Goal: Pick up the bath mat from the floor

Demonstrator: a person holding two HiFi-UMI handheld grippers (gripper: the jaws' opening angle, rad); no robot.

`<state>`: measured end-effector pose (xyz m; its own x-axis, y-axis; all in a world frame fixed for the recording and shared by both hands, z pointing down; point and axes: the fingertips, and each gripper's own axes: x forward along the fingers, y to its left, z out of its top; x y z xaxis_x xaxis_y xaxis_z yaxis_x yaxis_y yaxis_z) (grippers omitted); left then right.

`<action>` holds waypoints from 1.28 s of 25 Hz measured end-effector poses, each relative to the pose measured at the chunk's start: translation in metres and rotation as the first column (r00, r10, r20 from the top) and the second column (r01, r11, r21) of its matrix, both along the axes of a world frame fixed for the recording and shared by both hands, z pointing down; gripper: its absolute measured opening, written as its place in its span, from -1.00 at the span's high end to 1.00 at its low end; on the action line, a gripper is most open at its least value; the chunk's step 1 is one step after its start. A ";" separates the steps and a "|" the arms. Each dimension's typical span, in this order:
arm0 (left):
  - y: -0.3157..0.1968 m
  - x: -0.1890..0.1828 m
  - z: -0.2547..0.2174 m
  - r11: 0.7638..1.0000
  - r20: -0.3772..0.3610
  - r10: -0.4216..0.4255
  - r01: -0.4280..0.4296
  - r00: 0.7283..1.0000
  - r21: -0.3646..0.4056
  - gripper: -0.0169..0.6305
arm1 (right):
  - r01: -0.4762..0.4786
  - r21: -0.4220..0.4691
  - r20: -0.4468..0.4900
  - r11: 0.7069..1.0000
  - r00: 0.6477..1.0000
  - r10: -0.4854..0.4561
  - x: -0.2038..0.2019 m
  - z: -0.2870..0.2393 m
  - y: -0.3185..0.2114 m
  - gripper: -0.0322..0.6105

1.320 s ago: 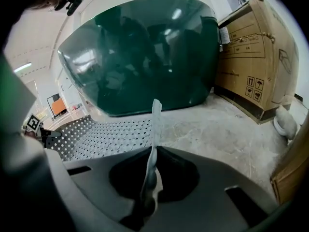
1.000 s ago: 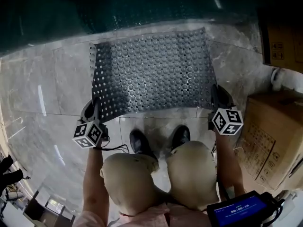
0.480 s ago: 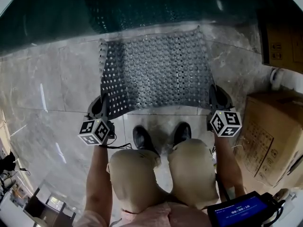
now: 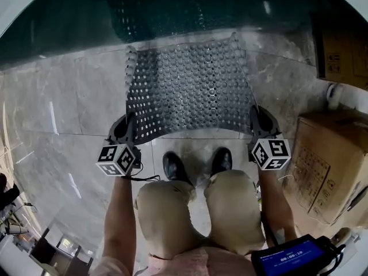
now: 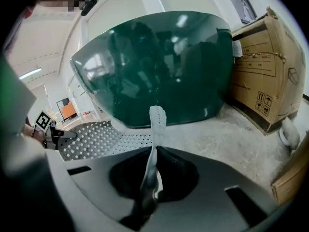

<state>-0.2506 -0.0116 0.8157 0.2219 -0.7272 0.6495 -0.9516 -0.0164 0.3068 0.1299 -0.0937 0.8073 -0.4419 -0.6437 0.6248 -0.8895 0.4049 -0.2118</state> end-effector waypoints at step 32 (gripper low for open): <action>-0.013 0.069 -0.116 0.985 -0.065 0.164 -0.159 0.984 0.069 0.84 | 0.173 -0.001 0.094 0.985 0.981 -0.172 -0.071 -0.102 0.032 0.82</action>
<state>-0.1817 -0.0244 0.6999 0.3831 -0.7170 0.5823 -0.9111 -0.1894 0.3662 0.0592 -0.0618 0.7057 -0.6024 -0.5470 0.5812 -0.7826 0.5481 -0.2953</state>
